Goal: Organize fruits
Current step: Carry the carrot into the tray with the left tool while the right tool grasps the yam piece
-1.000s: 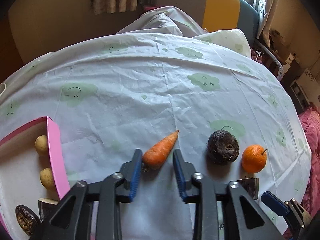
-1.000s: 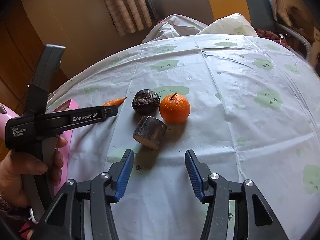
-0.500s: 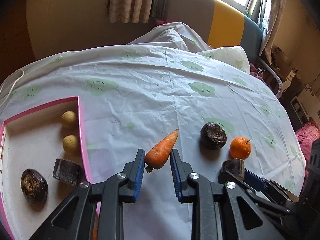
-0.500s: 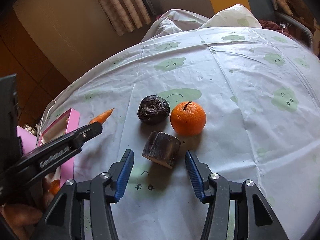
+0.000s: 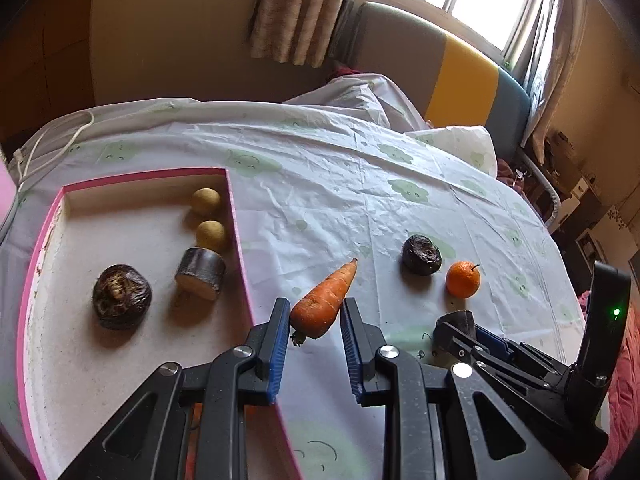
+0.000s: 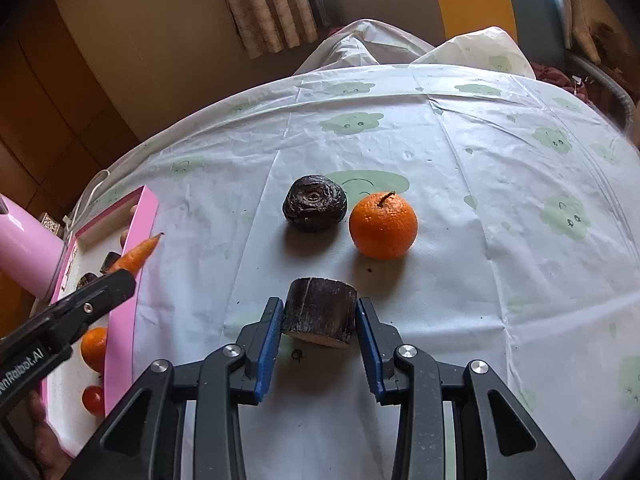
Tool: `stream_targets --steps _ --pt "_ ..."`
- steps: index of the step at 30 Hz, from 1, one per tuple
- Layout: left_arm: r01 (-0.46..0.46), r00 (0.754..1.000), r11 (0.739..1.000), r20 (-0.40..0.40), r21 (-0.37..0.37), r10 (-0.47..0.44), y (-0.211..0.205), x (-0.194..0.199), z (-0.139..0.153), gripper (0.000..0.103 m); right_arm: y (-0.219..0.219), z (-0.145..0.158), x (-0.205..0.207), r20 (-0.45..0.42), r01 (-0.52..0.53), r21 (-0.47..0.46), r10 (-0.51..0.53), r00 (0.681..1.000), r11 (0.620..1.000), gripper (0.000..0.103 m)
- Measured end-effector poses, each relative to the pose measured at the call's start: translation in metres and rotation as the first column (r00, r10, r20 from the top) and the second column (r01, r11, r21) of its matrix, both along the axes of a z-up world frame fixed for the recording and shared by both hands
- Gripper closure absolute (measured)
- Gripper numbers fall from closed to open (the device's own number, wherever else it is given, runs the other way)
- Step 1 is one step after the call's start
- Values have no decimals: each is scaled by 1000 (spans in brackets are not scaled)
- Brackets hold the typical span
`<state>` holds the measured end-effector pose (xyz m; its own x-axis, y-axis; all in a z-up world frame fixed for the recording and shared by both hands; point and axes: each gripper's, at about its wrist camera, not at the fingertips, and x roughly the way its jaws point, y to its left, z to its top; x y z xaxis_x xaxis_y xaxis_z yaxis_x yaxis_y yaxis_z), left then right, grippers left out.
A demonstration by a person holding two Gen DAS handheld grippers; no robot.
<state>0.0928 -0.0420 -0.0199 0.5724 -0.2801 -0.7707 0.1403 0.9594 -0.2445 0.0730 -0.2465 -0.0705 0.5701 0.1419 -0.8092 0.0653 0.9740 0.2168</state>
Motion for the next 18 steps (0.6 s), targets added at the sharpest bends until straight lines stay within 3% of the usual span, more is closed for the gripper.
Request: stream_targets --steps 7,18 --pt "-130 991 991 22 -20 131 59 -19 4 77 15 1 -15 13 -83 -98 84 996 992 66" --pt "-295 955 955 -33 12 295 120 -33 -22 77 24 1 -15 11 -108 -147 111 994 983 66"
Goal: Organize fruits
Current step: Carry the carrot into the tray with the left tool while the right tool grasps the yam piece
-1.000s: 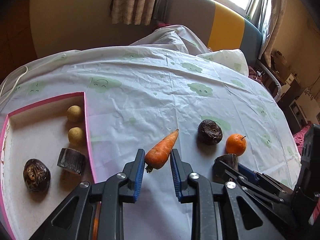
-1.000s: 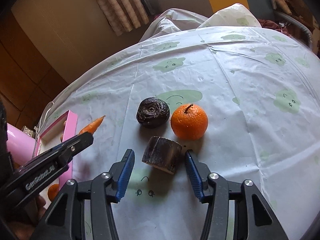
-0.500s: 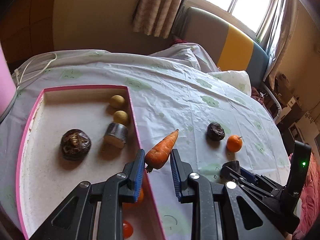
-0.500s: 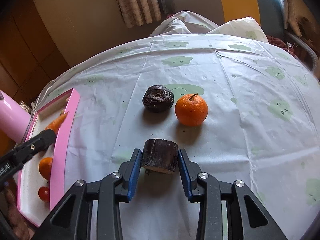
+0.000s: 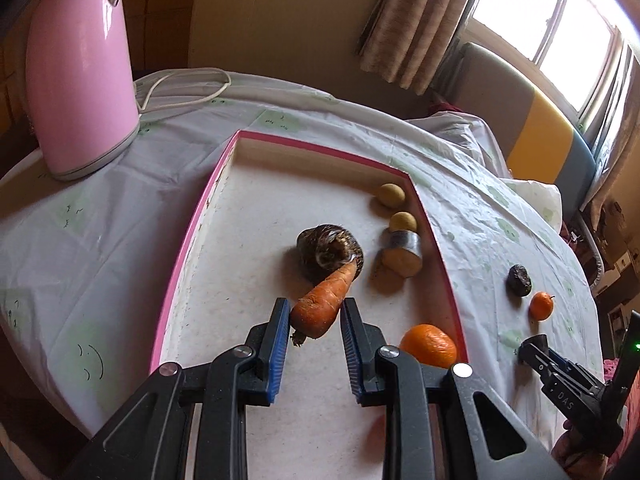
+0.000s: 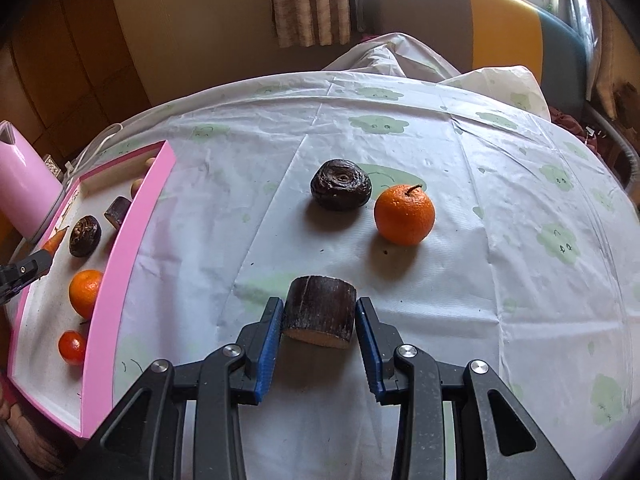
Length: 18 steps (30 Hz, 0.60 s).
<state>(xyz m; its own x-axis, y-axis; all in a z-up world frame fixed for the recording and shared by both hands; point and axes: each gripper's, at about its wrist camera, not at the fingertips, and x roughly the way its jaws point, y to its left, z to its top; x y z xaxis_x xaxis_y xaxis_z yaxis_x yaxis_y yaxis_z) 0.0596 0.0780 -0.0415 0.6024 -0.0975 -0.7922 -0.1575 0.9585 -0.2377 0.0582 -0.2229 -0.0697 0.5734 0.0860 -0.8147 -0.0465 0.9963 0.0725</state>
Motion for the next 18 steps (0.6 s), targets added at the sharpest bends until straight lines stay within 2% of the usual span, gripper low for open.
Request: stream_targets --steps 7,14,18 --pt "-12 999 1000 -31 -3 12 -2 1 -9 76 1 0 0 5 -10 -16 10 1000 1000 66" --pt "-24 1000 998 -3 58 24 -7 -5 0 73 1 0 -1 9 -16 -19 16 1000 1000 66" --pt "-22 1000 997 19 68 21 -8 -9 7 73 1 0 -1 8 -14 -12 14 1000 1000 66"
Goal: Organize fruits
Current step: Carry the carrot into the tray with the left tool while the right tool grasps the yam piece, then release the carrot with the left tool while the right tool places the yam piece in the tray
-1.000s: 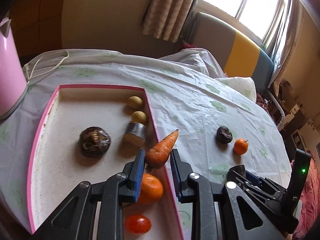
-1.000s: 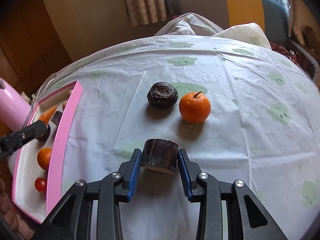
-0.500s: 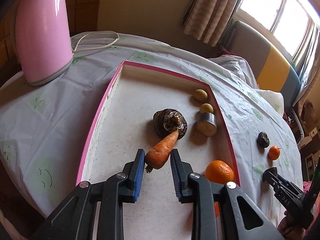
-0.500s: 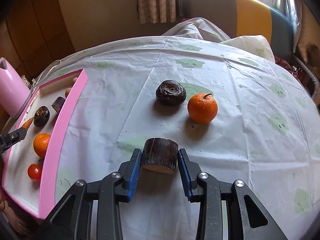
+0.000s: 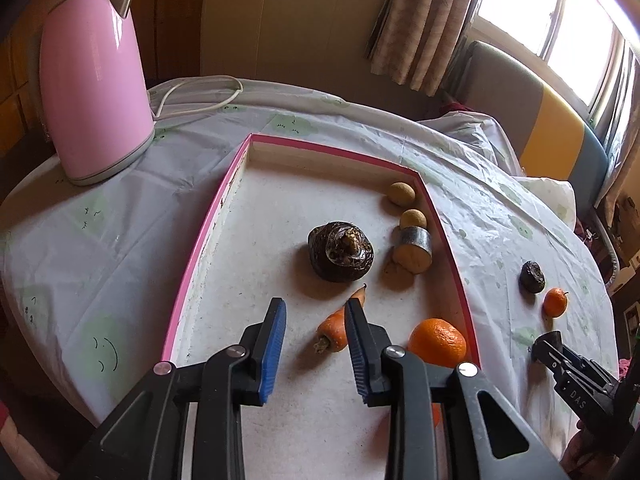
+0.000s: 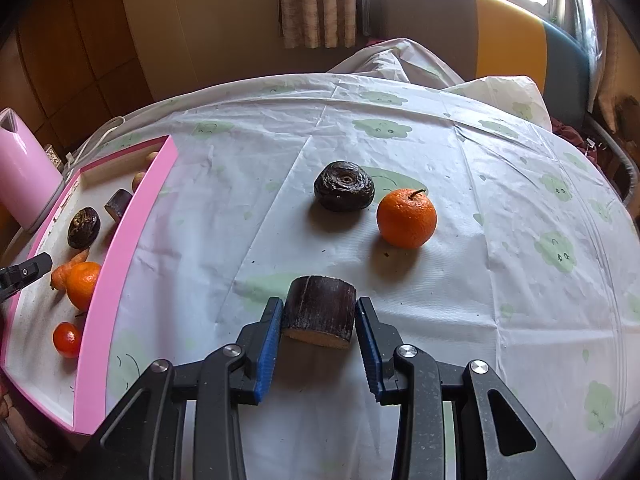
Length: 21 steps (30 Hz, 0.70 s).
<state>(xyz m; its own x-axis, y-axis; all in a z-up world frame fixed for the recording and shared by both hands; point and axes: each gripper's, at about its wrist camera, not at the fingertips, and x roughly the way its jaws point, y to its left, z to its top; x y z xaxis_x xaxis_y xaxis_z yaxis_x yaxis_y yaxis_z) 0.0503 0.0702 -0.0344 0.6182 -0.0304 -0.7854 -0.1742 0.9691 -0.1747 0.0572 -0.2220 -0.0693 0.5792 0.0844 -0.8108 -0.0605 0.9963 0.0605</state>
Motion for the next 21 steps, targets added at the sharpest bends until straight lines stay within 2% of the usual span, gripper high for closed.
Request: stream_targets --steps 7,12,21 --pt "19 999 1000 26 9 -19 -4 -6 7 73 7 12 -2 11 -26 90 25 1000 996 66" --pt "22 999 1000 32 8 -22 -5 -9 8 73 32 29 -2 31 -118 162 115 993 980 66" --pt "-1 999 1000 40 -1 1 6 -15 7 72 95 50 3 63 -296 187 289 955 937 66"
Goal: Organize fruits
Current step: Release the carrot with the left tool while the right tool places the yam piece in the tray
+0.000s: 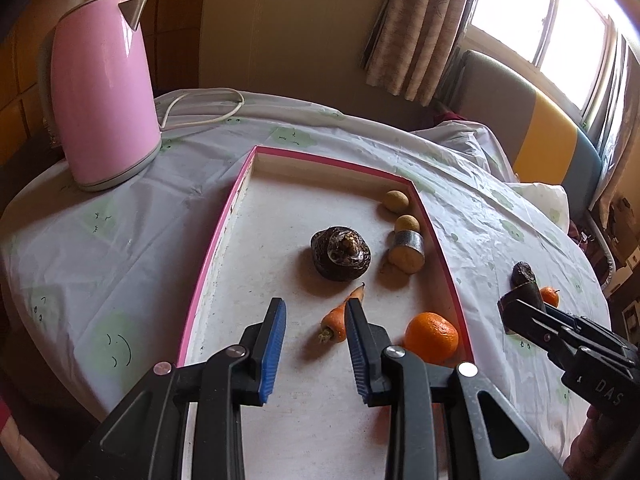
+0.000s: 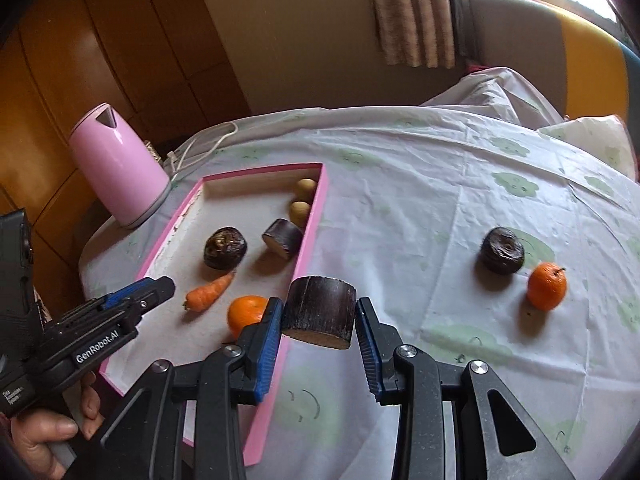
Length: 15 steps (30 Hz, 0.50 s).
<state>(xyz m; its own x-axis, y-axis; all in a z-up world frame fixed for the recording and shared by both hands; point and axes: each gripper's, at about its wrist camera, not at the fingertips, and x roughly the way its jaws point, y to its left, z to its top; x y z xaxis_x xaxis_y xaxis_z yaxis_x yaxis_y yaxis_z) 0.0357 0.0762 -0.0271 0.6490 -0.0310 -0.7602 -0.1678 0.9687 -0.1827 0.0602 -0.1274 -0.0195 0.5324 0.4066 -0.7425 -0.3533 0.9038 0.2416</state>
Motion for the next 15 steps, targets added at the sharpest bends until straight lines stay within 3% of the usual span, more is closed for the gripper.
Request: stream_targets --steps 7,15 --pt "-33 999 999 4 -2 33 13 -2 -1 72 35 4 17 -12 -66 17 67 998 998 66" --pt "-38 999 999 -3 1 38 18 -4 -3 73 61 -17 35 -83 -78 51 82 993 996 61"
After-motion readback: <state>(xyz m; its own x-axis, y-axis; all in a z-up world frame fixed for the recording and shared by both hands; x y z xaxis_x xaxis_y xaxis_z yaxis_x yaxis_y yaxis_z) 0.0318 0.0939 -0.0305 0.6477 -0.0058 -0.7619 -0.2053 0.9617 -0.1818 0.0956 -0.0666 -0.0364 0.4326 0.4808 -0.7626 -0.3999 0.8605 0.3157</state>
